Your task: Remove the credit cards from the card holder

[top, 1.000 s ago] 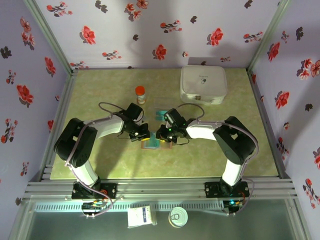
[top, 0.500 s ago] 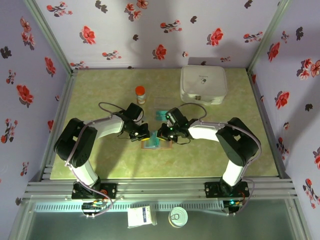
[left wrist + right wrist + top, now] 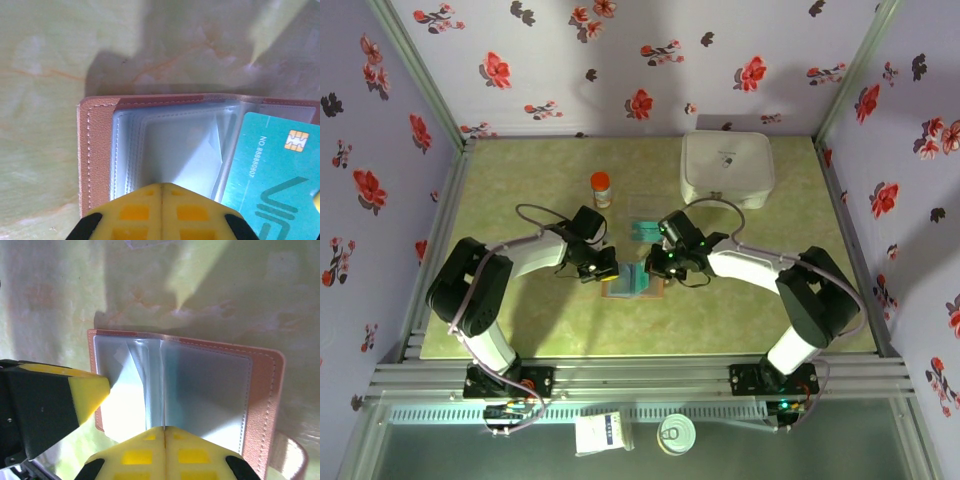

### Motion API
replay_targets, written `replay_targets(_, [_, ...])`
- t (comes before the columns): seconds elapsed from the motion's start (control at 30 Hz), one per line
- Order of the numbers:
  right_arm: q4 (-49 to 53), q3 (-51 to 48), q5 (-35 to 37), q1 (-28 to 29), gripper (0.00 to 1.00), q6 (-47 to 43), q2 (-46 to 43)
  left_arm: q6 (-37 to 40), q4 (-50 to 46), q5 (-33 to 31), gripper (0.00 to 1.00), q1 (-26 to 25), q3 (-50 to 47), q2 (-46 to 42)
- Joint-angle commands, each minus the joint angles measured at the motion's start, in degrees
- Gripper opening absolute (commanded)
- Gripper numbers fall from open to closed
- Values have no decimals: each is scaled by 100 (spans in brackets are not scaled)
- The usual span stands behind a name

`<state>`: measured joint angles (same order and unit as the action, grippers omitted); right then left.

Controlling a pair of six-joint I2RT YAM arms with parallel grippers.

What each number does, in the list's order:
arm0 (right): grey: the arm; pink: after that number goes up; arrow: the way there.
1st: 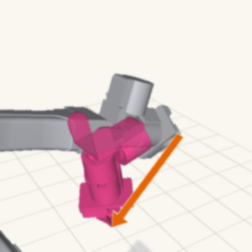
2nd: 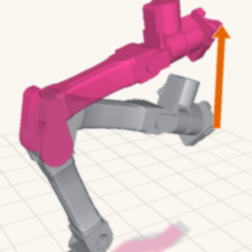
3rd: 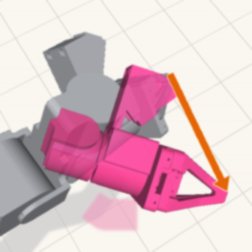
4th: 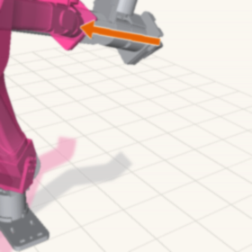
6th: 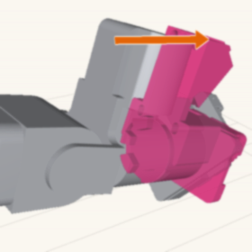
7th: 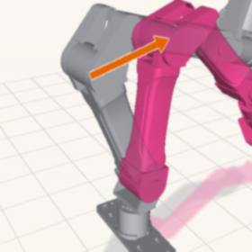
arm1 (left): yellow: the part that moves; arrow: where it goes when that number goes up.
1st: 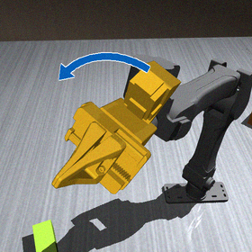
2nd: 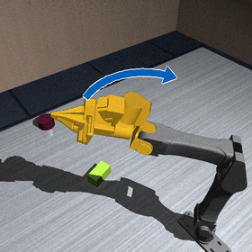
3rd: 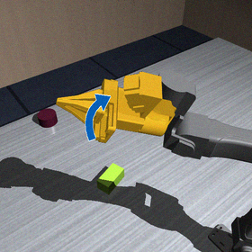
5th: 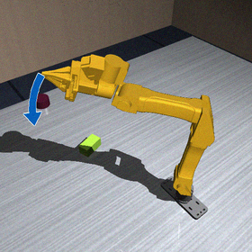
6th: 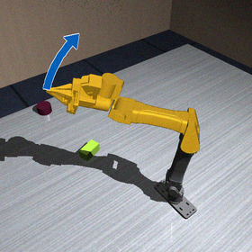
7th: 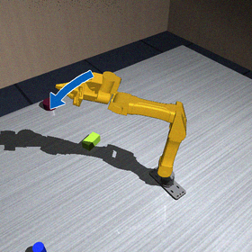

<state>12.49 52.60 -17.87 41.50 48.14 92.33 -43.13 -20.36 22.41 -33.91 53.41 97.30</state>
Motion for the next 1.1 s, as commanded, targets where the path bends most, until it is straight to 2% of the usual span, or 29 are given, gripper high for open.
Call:
replay_targets(0.0, [629,345,271,-27,6,-499,-214,-70,-149,-123,2,-10,-75,-265])
replay_targets(0.2, [1280,859,412,-27,5,-1494,-210,-95,-183,-165,6,16,-63,-503])
replay_targets(0.33, [1883,1383,640,-32,0,-2647,-55,-82,-265,-296,8,64,-108,-663])
replay_targets(0.43, [2203,1771,932,-27,0,-3615,142,-64,-298,-367,10,106,-201,-763])
replay_targets(0.8, [3547,3376,1151,-159,0,-7869,1101,2,-233,-379,12,245,-635,-856])
replay_targets(0.93, [4251,4151,1488,-192,0,-8760,1585,22,-221,-396,11,253,-730,-835])
replay_targets(1.07, [4741,4969,1465,-348,0,-9261,2082,37,-219,-431,10,262,-784,-807])
